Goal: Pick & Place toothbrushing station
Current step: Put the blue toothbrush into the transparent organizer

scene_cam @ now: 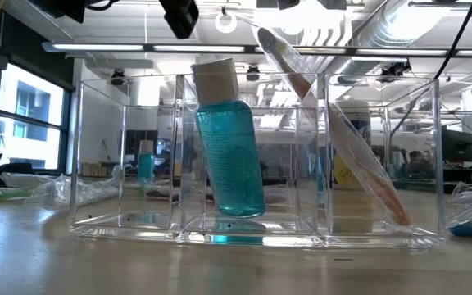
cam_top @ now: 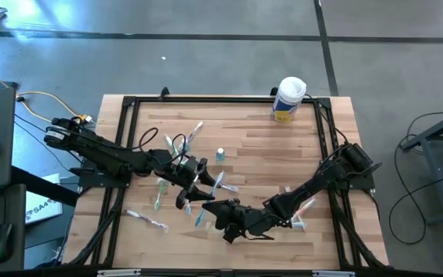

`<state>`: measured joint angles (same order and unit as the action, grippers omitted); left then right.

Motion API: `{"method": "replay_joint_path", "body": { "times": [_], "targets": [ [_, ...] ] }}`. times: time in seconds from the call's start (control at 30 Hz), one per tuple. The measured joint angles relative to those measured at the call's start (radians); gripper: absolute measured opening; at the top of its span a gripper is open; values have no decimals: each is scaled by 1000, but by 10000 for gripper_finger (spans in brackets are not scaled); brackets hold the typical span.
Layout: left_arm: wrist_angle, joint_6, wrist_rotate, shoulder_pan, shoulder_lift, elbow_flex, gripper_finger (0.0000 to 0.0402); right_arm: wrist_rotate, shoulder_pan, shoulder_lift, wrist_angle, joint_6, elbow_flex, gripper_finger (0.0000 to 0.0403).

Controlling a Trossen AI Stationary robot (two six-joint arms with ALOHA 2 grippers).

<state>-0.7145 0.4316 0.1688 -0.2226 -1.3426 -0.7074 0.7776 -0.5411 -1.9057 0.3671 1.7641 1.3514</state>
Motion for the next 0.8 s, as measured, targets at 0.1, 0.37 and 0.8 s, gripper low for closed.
{"method": "replay_joint_path", "body": {
  "times": [0.1, 0.37, 0.8],
  "targets": [
    [0, -1, 0, 0, 0, 0, 225, 0, 0, 0, -15, -8, 0, 25],
    [0, 10, 0, 0, 0, 0, 225, -27, 0, 0, -22, -5, 0, 25],
    [-12, 16, 40, 0, -66, -37, 165, -32, 0, 0, -20, 11, 0, 25]
  ]
}}
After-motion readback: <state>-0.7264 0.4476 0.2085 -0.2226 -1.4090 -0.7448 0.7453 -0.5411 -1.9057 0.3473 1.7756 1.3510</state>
